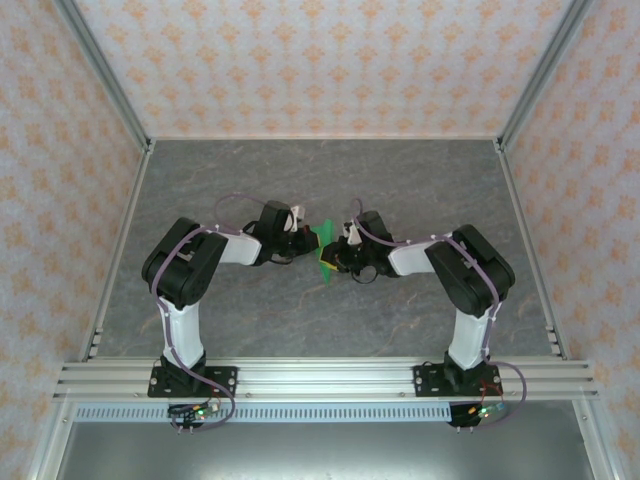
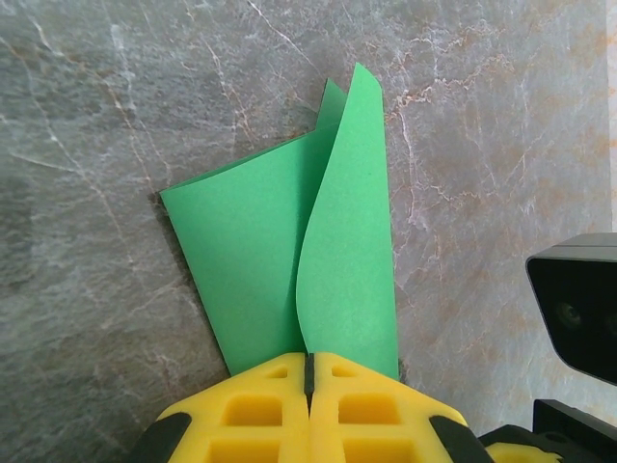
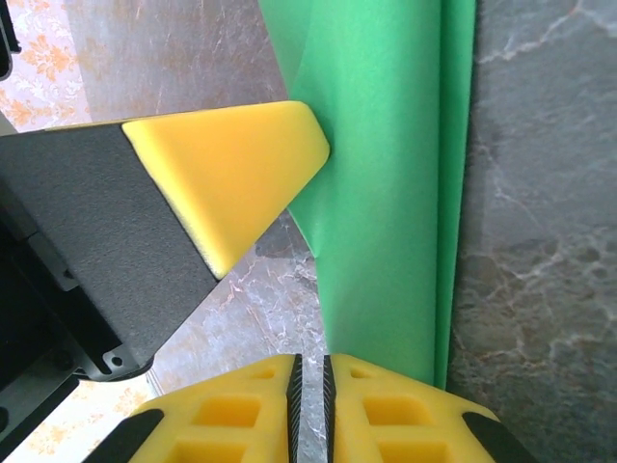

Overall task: Fold a paper plane with a square sheet of paper (fold left side to right side)
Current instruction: Fold the wing for the fifth time at the center of the table.

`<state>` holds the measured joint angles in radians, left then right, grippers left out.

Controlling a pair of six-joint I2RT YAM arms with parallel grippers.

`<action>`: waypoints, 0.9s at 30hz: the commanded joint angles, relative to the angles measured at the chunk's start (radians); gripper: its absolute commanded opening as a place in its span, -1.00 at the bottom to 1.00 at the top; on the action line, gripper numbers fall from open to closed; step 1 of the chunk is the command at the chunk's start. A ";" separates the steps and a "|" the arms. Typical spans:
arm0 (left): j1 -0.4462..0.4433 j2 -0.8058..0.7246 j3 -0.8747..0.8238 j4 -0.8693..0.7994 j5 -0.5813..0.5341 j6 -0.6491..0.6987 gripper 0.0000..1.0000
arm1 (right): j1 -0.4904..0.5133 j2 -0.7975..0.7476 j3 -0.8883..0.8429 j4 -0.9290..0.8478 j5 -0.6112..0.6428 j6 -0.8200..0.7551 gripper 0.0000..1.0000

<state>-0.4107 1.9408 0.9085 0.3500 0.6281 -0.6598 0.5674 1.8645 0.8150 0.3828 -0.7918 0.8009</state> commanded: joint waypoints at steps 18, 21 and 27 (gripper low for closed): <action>0.033 0.029 0.005 -0.047 -0.064 0.041 -1.00 | -0.025 -0.107 -0.013 -0.118 0.094 -0.088 -0.46; 0.032 0.025 0.003 -0.037 -0.055 0.039 -1.00 | -0.088 -0.136 -0.007 -0.125 0.078 -0.088 -0.22; 0.032 0.029 -0.003 -0.022 -0.048 0.032 -1.00 | -0.117 -0.091 0.139 -0.230 0.073 -0.124 0.19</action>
<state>-0.4099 1.9423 0.9092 0.3511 0.6312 -0.6529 0.4427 1.7573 0.8871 0.2073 -0.7300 0.7063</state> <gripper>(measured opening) 0.058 0.586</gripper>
